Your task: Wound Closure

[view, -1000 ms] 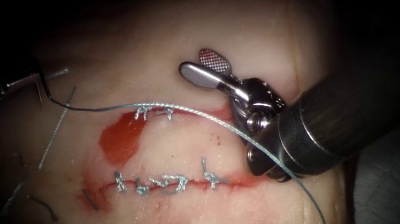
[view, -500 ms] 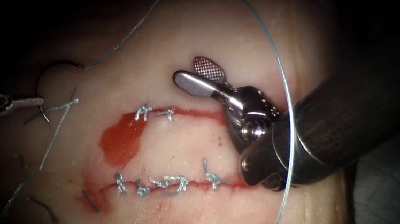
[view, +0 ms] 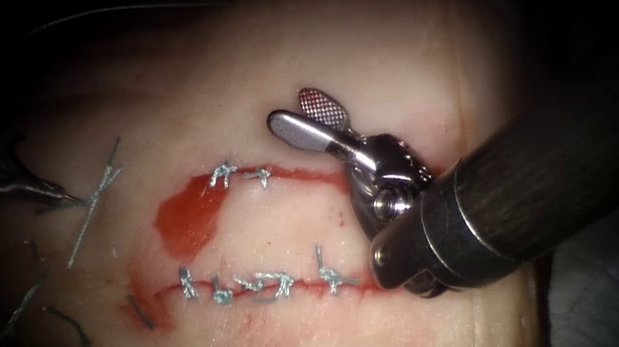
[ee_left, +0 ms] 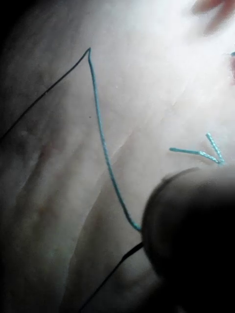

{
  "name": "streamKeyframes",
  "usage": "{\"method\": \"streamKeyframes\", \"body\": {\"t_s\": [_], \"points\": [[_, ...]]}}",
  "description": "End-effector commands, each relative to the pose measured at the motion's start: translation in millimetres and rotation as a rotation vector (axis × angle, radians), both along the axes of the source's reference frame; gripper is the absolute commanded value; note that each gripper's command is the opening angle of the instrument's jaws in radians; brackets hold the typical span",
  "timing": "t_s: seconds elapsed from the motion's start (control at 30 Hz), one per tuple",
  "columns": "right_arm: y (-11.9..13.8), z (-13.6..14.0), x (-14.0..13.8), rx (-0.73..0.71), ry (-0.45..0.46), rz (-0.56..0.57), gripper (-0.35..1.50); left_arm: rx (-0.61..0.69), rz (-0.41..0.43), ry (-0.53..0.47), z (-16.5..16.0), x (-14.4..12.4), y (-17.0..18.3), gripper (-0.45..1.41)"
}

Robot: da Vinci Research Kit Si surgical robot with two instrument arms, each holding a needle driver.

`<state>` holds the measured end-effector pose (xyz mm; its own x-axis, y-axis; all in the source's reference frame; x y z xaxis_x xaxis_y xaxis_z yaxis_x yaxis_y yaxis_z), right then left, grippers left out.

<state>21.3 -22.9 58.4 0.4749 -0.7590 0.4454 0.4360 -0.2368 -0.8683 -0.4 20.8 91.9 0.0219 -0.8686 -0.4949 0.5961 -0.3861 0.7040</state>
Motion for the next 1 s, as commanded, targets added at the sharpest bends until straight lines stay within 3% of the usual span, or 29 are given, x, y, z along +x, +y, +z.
{"method": "streamKeyframes", "body": {"t_s": [0.03,0.07,0.13,0.3,0.33,0.5,0.53,0.7,0.8,0.87,0.9,1.0], "points": [[-0.1,0.4,1.0,-0.001,0.003,0.002,1.28,-0.134,0.022,-0.021,-0.3,-0.2,1.5,-0.45],[-0.1,0.4,1.0,-0.001,0.003,0.002,1.28,-0.237,0.035,-0.016,-1.0,0.1,2.3,-0.45],[-0.1,0.4,1.0,-0.002,0.003,0.002,1.28,-0.326,0.072,0.019,-2.0,0.7,3.2,-0.45],[-0.2,0.3,1.1,-0.002,0.003,0.002,1.28,-0.459,0.154,0.044,-3.0,1.1,3.9,-0.45],[-0.2,0.3,1.2,-0.002,0.004,0.000,1.26,-0.533,0.206,0.029,-3.2,0.8,4.0,-0.45],[-0.2,0.1,1.3,0.000,0.004,0.001,1.25,-0.610,0.292,-0.009,-4.9,0.0,4.3,-0.45],[-0.1,0.1,1.5,0.000,0.008,-0.008,1.25,-0.607,0.301,-0.086,-5.4,-0.5,4.3,-0.45],[-0.4,-0.4,2.4,0.026,0.045,-0.002,1.23,-0.598,0.149,-0.466,-6.5,-2.3,3.9,-0.45],[-0.5,-0.7,2.6,0.072,0.113,-0.004,1.20,-0.581,0.094,-0.784,-6.8,-3.4,2.8,-0.45],[-0.4,-0.8,2.5,0.083,0.129,-0.016,1.20,-0.538,0.020,-0.922,-6.7,-3.8,2.2,-0.45],[-0.4,-0.7,2.4,0.093,0.140,-0.022,1.18,-0.528,-0.040,-1.042,-6.8,-4.5,1.9,-0.45],[-0.4,-0.8,2.4,0.144,0.179,-0.009,1.11,-0.504,-0.056,-1.149,-7.5,-5.7,1.7,-0.45]]}}
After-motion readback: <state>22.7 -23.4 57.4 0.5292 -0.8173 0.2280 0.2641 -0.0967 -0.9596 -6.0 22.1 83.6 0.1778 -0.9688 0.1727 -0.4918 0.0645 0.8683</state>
